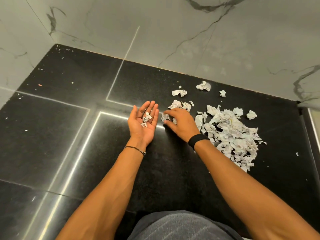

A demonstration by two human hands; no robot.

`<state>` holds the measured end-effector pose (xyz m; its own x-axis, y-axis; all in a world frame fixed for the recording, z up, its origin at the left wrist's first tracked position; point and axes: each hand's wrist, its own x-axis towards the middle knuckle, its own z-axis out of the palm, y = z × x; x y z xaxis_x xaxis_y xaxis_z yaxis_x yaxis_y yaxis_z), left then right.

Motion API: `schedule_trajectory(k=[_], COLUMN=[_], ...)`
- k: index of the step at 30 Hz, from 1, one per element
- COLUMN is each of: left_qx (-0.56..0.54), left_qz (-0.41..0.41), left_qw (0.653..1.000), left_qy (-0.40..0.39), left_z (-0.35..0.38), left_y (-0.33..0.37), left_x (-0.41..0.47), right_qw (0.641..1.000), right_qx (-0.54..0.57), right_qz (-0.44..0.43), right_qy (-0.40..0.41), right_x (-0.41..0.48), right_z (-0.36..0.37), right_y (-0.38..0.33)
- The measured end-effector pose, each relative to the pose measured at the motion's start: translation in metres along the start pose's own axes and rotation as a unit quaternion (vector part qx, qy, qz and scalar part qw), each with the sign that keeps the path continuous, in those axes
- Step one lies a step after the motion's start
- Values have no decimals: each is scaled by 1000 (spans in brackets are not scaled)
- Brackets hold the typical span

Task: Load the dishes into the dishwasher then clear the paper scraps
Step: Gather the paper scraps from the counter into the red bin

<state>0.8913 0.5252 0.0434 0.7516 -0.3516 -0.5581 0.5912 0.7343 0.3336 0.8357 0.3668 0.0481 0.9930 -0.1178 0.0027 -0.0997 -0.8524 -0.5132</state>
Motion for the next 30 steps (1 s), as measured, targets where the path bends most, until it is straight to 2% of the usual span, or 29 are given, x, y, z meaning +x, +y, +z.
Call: schedule_trajectory(k=[4,7,10,12,15,17,19,23,28,30], left_qx=[19,32,58,76,46,0,-29,-59,-65,-58], left_qz=[13,22,20,11,-6,-12,-12,-1,-5,-10], left_qw=[1000,999,998,997,999,1000,999,998,998,998], left_qy=[3,7,6,-2,-13,-16,-13,0,8,11], left_z=[1,4,8,12,20,23,23,16,9,10], left_y=[4,6,2,-5,-16,-19,-18,-10,-9,-13], left_x=[-3,-3,-2,-1,-2,-3,-2,0,-3,-3], right_qw=[994,990,993,987,986,984,991,999,995,996], right_qx=[-74,-105,-17,67,127,150,109,-46,-83,-40], right_qz=[-69,-67,-8,-5,-40,-16,10,9,-23,1], right_qy=[27,63,120,144,104,95,82,-8,58,83], right_x=[-5,-11,-17,-15,-8,-6,-6,-16,-31,-31], right_z=[13,15,10,1,-13,-18,-18,-6,4,3], right_y=[2,2,-2,-10,-24,-21,-10,5,10,8])
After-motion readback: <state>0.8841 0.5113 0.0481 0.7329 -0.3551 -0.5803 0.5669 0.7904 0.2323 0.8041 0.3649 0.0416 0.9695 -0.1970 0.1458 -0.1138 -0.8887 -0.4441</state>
